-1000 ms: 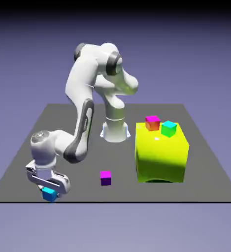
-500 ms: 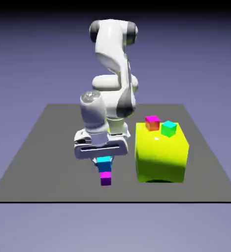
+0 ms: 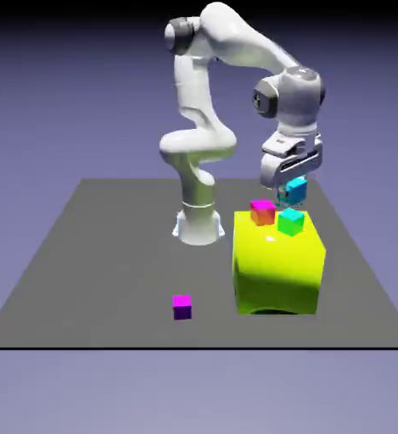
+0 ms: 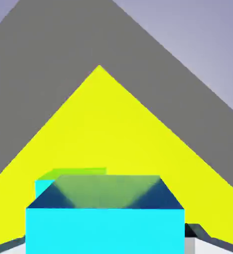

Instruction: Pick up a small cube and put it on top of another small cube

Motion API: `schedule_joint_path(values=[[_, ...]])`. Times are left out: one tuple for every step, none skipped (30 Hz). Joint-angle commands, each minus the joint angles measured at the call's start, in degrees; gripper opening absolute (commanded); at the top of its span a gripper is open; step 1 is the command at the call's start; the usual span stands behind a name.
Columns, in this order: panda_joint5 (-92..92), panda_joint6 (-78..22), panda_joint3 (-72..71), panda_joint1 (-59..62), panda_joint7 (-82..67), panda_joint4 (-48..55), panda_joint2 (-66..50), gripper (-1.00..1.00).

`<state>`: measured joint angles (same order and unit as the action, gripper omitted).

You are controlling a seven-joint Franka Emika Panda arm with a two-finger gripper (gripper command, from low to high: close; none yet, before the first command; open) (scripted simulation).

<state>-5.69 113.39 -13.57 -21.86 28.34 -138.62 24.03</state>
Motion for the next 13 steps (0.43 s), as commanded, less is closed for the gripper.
schedule_joint_path(values=[[0.18, 0.02, 0.0, 0.0, 0.07, 0.0, 0.0, -1.0], [0.19, 2.51, -0.21, -0.01, 0.16, -1.57, -0.93, -1.0], [0.2, 5.0, -0.42, -0.02, 0.24, -3.14, -1.86, -1.0], [0.21, 7.49, -0.62, -0.03, 0.33, -4.71, -2.79, -1.0], [0.23, 9.98, -0.83, -0.04, 0.42, -6.28, -3.72, -1.0], [0.23, 11.28, -0.94, -0.04, 0.46, -7.11, -4.2, -1.0], [0.23, 11.29, -0.94, -0.04, 0.46, -7.11, -4.2, 1.0], [0.23, 11.29, -0.94, -0.04, 0.46, -7.11, -4.2, 1.0], [0.22, 8.8, -0.73, -0.03, 0.38, -5.54, -3.28, 1.0], [0.21, 6.31, -0.53, -0.02, 0.29, -3.97, -2.35, 1.0], [0.2, 3.82, -0.32, -0.01, 0.2, -2.4, -1.42, 1.0], [0.18, 1.33, -0.11, 0.0, 0.12, -0.83, -0.49, 1.0], [0.18, 0.02, 0.0, 0.0, 0.07, 0.0, 0.0, 1.0]])
